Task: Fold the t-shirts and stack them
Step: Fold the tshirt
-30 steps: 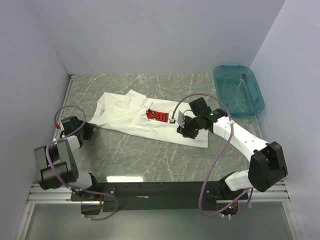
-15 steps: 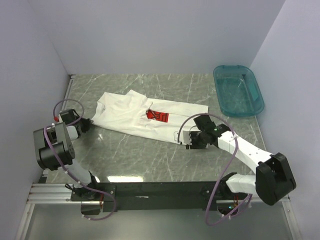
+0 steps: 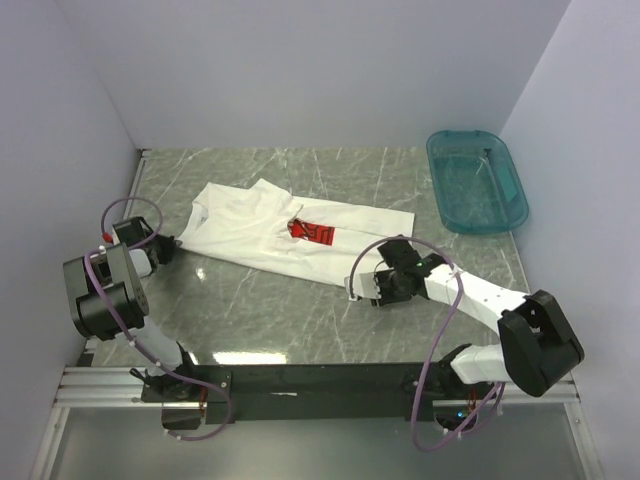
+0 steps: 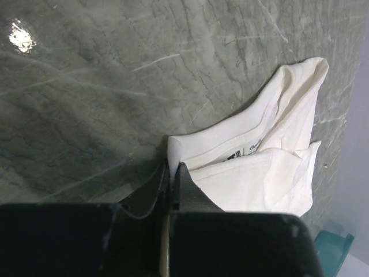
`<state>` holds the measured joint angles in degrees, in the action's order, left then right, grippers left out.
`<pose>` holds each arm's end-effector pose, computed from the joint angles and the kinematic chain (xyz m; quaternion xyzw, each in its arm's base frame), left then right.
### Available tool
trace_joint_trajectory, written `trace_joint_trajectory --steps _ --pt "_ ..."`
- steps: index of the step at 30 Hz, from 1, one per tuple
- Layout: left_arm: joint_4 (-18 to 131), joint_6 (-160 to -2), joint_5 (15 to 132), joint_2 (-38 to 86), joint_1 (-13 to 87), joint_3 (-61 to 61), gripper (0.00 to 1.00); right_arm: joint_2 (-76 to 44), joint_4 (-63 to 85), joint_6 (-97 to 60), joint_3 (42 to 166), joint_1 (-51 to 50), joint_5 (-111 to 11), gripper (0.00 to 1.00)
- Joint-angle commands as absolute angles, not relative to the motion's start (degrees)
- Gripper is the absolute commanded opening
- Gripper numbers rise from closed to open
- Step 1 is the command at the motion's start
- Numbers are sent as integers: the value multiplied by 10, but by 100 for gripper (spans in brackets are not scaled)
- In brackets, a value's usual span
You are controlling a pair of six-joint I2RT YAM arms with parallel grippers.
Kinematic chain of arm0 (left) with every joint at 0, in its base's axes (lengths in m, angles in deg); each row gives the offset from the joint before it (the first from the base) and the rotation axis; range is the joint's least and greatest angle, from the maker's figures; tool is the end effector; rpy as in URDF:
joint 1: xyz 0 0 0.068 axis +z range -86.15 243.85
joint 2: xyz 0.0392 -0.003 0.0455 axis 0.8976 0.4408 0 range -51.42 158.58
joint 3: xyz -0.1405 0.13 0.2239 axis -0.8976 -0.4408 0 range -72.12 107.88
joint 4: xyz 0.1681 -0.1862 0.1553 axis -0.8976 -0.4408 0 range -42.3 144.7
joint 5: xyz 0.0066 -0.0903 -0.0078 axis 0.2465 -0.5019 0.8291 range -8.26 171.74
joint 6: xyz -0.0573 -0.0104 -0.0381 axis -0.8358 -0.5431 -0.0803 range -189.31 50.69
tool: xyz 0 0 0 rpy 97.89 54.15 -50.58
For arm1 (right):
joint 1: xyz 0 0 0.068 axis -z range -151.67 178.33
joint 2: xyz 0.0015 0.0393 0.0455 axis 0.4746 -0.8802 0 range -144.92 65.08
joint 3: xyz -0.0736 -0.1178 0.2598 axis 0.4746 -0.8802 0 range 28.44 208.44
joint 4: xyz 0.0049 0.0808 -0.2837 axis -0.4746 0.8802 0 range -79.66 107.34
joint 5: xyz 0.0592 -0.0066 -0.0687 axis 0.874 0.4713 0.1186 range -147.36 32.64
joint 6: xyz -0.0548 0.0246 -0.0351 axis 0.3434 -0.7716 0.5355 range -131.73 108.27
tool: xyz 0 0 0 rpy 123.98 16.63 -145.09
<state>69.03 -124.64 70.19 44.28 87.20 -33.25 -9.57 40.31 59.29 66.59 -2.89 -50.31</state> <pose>0.3236 0.1273 0.1091 -0.5459 0.7300 -0.1990 0.3599 0.2164 0.1394 0.1517 -0.7686 0.6035 -0.0126 0.2118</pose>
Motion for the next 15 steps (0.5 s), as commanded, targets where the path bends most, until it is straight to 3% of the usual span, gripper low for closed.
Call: trace_joint_trajectory --steps 1,9,15 --pt "677 -1234 713 439 878 -321 1 -95 402 594 665 -44 -518 41" --pt "683 -1236 702 446 879 -320 0 -119 376 561 640 -73 -558 39" --pt "675 -1233 702 442 878 -317 1 -178 346 530 645 -81 -604 21"
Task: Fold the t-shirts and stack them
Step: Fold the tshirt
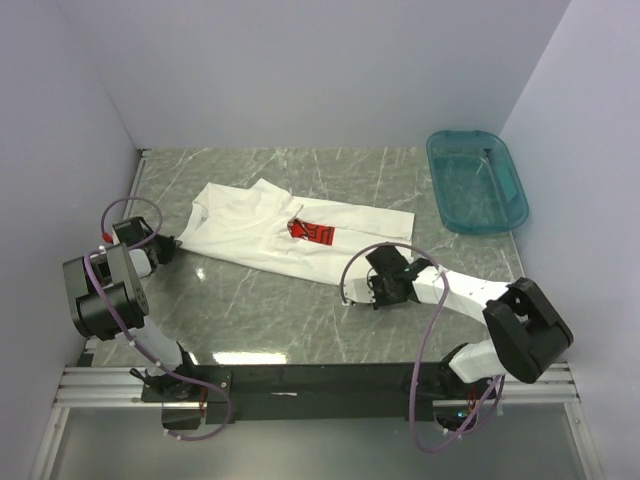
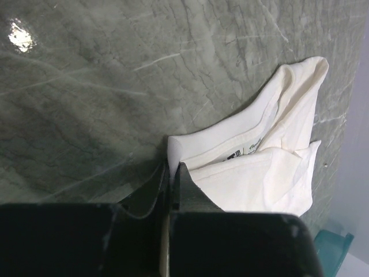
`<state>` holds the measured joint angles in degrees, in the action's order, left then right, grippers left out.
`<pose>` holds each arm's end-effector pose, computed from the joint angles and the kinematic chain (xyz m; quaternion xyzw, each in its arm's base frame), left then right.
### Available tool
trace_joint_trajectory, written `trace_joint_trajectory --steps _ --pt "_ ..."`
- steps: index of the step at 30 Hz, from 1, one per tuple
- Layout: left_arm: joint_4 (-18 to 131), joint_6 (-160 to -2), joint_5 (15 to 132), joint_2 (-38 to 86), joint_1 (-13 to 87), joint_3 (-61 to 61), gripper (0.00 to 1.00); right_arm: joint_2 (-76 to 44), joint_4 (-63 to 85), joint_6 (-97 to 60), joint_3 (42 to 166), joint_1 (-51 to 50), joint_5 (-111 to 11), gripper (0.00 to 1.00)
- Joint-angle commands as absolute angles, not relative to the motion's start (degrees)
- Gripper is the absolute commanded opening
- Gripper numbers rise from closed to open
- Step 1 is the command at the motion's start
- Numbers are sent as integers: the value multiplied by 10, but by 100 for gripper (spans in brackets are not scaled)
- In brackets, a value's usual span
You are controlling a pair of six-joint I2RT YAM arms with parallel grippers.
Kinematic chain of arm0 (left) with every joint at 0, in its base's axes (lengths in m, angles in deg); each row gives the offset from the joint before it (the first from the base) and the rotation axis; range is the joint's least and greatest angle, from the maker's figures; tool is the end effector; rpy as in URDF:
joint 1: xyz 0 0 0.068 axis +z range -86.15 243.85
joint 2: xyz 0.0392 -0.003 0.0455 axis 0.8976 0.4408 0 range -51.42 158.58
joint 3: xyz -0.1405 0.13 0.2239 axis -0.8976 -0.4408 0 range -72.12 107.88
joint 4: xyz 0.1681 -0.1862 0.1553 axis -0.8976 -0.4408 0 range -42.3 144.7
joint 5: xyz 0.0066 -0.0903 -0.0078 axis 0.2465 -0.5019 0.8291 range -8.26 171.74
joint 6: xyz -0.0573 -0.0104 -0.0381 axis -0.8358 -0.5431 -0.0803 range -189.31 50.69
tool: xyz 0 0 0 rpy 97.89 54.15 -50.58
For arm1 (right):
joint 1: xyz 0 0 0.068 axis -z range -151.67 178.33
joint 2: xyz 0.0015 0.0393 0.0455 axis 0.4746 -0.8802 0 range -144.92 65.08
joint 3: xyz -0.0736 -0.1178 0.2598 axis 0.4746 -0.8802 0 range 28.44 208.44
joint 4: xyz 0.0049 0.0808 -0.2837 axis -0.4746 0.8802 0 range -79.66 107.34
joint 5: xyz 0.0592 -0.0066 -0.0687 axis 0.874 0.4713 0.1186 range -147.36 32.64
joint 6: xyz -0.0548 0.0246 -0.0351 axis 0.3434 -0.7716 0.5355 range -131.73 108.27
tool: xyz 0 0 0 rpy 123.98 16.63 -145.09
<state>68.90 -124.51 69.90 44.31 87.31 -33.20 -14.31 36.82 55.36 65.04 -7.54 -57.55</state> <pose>0.3235 0.1277 0.1090 -0.5452 0.7308 -0.2002 0.3587 0.2109 0.1523 0.1264 -0.7695 0.6128 -0.0500 0.1728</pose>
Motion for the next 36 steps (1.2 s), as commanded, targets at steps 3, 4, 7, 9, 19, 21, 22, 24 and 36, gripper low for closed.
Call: trace_joint_trajectory --steps 3,4,7,9,19,21,22,24,36 --pt "673 -1231 703 446 879 -314 1 -174 352 525 645 -81 -609 5" --pt "672 -1230 704 446 878 -313 0 -170 356 528 643 -83 -608 0" --pt "667 -1228 706 447 883 -307 1 -139 388 534 638 -84 -590 0" --pt "660 -1226 709 451 884 -296 1 -107 413 537 629 -85 -580 0" --pt "627 -1207 712 490 892 -239 0 -10 484 547 584 -90 -540 0" --pt "626 -1206 704 495 892 -226 1 -7 489 540 586 -95 -531 0" --pt "624 -1205 700 504 891 -219 1 -7 489 537 588 -102 -528 0" --pt "602 -1195 689 518 890 -187 1 -6 493 523 594 -114 -517 0" --pt "468 -1125 686 663 884 26 3 -73 487 405 662 -274 -461 0"
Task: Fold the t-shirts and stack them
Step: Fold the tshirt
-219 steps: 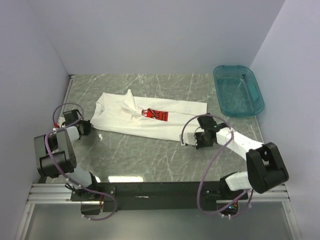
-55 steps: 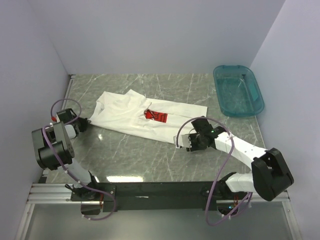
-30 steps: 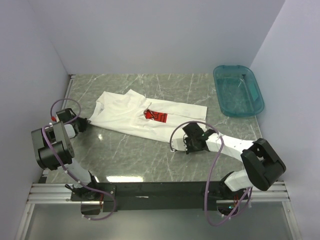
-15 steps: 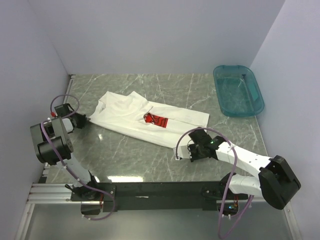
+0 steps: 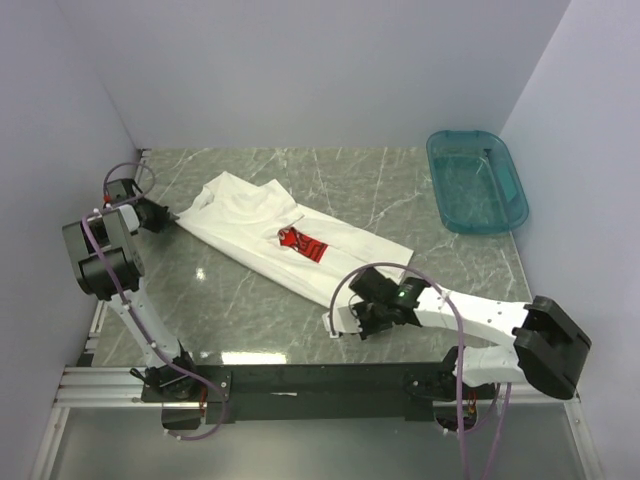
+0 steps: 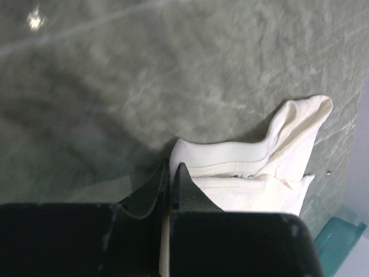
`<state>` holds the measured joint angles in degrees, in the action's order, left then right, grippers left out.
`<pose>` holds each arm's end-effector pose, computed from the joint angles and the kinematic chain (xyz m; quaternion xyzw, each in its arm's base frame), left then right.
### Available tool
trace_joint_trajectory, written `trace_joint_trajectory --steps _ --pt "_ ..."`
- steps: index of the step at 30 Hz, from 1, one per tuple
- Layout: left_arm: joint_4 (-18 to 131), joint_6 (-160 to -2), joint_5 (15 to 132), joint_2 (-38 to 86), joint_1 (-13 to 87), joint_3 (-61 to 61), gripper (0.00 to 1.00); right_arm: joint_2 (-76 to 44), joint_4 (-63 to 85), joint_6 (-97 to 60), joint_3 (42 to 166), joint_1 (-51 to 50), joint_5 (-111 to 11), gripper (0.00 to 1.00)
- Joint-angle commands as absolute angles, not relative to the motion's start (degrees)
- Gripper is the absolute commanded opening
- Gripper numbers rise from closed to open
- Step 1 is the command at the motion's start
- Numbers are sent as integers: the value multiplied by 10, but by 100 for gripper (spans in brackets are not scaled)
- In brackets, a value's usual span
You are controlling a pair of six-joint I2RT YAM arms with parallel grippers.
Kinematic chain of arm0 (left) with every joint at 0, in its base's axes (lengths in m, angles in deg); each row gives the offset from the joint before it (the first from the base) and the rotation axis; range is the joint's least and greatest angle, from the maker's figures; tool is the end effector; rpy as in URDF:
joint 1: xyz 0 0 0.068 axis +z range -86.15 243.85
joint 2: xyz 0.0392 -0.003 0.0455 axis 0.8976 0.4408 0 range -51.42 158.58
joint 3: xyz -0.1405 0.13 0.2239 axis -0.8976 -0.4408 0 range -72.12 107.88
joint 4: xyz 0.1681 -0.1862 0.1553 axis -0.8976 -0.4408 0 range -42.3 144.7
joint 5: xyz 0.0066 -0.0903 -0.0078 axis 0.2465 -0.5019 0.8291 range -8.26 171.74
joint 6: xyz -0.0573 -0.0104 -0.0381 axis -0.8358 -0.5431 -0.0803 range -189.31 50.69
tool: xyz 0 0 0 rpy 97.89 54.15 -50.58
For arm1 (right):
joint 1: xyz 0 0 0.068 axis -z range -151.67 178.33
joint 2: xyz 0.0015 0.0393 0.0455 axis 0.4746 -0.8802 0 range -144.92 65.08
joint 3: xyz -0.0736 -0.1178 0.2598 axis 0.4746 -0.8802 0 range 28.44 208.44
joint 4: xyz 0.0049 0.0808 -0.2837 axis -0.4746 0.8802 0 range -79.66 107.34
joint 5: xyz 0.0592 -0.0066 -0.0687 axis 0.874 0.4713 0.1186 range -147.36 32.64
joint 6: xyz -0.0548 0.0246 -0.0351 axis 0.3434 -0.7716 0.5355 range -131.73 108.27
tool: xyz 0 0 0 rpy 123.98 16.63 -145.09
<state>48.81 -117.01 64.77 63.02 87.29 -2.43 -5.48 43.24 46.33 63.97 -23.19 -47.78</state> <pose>0.4297 0.1683 0.1203 -0.5013 0.7864 -0.2059 0.2965 0.1404 0.1919 0.1514 -0.8084 0.5508 0.0710 0.1950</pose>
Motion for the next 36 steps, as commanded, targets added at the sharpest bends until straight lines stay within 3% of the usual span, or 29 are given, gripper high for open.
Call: trace_joint_trajectory --steps 1,2,4,5,8,11,13,14,15,19,21,25,28,36 --pt "463 -1119 679 668 884 35 4 -83 483 397 666 -288 -462 0" --pt "455 -1113 676 670 884 50 14 -87 480 389 677 -304 -462 5" --pt "452 -1094 691 655 884 59 27 -97 479 358 696 -306 -467 32" --pt "453 -1084 699 644 884 62 41 -94 471 346 704 -303 -491 38" --pt "444 -1047 764 589 879 69 72 -53 454 334 748 -256 -488 54" --pt "447 -1029 809 525 871 65 81 -18 423 320 785 -168 -449 76" --pt "460 -1029 814 498 863 52 82 -15 397 305 800 -101 -430 82" --pt "467 -1023 816 474 858 40 82 -18 352 258 808 -77 -423 94" --pt "481 -1018 810 462 851 33 82 -23 325 228 809 -56 -417 100" --pt "504 -981 771 418 799 7 80 -126 307 151 870 46 -319 99" --pt "511 -979 748 383 785 -7 79 -182 371 150 944 98 -260 88" --pt "543 -1000 695 318 784 -74 79 -330 448 119 1041 172 -181 78" --pt "535 -993 662 304 784 -80 79 -394 487 121 1089 210 -197 74" --pt "570 -1038 595 322 784 -99 77 -434 501 158 1061 241 -308 73"
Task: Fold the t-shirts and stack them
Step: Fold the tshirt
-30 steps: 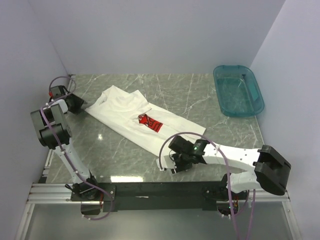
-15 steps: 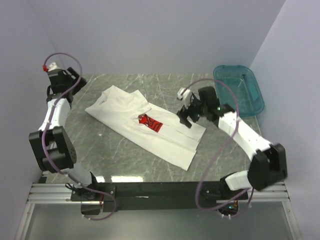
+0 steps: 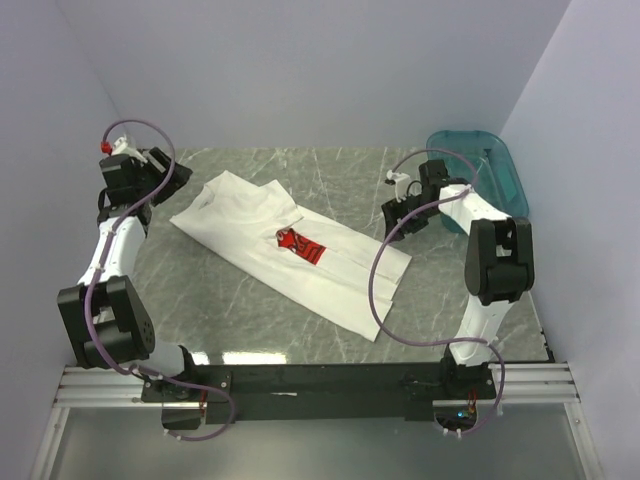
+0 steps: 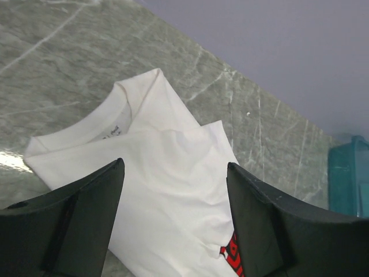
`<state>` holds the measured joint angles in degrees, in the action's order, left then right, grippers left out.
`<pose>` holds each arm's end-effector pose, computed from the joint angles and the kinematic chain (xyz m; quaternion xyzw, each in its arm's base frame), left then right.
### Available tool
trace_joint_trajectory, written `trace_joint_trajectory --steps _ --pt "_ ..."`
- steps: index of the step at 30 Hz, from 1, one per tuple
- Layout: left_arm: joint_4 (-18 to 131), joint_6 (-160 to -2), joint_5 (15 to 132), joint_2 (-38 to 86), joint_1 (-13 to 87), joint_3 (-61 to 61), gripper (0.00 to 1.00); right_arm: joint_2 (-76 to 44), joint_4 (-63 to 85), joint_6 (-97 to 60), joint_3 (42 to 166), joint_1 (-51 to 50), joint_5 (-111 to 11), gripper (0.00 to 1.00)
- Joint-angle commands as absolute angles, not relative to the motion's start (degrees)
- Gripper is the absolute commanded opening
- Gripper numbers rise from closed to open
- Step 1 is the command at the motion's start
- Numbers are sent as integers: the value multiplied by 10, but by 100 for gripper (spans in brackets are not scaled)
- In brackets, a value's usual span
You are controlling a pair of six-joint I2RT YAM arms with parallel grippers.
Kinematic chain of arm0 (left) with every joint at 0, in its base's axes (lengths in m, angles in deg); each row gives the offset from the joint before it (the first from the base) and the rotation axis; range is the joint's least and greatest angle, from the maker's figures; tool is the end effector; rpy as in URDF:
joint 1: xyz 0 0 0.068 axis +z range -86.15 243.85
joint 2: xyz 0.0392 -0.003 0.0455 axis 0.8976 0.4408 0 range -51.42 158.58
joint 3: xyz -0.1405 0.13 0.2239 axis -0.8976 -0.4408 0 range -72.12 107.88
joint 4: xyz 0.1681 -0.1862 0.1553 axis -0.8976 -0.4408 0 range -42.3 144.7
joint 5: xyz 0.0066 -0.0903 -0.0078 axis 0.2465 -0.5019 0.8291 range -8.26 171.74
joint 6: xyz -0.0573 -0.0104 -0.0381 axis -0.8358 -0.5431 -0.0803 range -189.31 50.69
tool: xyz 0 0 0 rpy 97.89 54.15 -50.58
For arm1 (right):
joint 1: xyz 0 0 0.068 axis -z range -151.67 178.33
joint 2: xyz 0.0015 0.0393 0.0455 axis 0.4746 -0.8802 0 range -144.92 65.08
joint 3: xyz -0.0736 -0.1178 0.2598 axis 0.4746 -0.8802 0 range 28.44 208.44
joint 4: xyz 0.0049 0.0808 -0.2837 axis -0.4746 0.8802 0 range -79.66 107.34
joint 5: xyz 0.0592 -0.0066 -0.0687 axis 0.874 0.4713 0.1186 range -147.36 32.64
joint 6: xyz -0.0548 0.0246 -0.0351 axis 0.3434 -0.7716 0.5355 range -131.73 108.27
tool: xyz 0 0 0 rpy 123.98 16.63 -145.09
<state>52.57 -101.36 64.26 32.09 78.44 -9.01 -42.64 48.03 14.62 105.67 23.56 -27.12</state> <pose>0.3814 0.0817 0.3075 -0.2479 0.7882 -0.2083 0.5234 0.4212 0.0638 0.1816 -0.3019 0.8999 0.2174 0.2274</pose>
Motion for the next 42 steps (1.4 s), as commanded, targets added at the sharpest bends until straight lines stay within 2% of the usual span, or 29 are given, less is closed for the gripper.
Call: trace_joint_trajectory --steps 1,9,21,25,26,29,35,40,42 --pt "572 -1040 592 322 784 -104 77 -441 508 160 1065 245 -315 73" --pt "572 -1031 589 303 783 -131 77 -511 581 190 1112 248 -320 64" --pt "599 -1053 573 263 781 -181 77 -516 668 244 1100 248 -249 44" --pt "599 -1054 568 253 780 -189 77 -510 650 236 1085 251 -269 23" --pt "599 -1056 567 252 780 -189 77 -509 647 232 1084 252 -272 12" --pt "597 -1055 563 243 777 -195 77 -501 640 225 1072 255 -286 1" --pt "588 -1054 549 259 744 -192 76 -424 625 242 970 258 -345 0" --pt "608 -1074 581 308 670 -166 76 -341 631 252 885 258 -361 1" --pt "600 -1090 596 352 640 -145 75 -317 628 248 873 259 -355 15"
